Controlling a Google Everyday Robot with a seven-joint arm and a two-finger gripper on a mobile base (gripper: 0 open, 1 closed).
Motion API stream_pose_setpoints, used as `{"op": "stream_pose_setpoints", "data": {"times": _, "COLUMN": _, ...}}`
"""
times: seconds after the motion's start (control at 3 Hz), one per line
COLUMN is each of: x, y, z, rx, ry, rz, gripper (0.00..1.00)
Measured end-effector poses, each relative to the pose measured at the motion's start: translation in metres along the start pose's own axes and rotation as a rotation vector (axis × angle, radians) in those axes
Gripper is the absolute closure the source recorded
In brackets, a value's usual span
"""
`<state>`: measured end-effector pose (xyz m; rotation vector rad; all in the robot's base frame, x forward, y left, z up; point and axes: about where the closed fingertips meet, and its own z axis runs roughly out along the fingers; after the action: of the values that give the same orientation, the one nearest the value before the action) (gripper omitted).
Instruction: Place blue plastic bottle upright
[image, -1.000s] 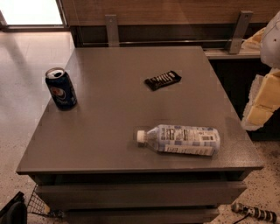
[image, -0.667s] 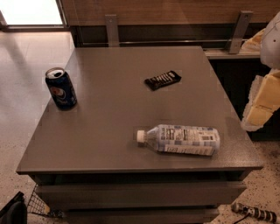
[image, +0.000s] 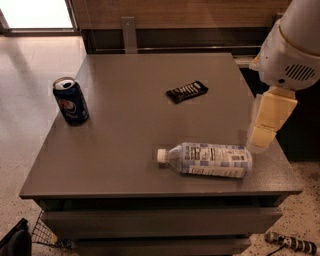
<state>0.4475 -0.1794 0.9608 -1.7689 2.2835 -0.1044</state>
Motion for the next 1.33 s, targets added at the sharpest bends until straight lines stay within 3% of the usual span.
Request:
{"op": "stream_pose_setpoints", "data": {"times": 0.33, "x": -0.019, "y": 0.013, "z": 0.022, "rx": -0.028, "ry": 0.027, "rz": -0.016, "gripper": 0.0}}
{"op": "stream_pose_setpoints", "data": {"times": 0.67, "x": -0.039, "y": 0.028, "z": 0.052, "rx": -0.065, "ry": 0.013, "rz": -0.047, "gripper": 0.0}}
{"op": "stream_pose_setpoints", "data": {"times": 1.33, "x": -0.057, "y": 0.046, "z": 0.087, "rx": -0.098, "ry": 0.012, "rz": -0.094, "gripper": 0.0}}
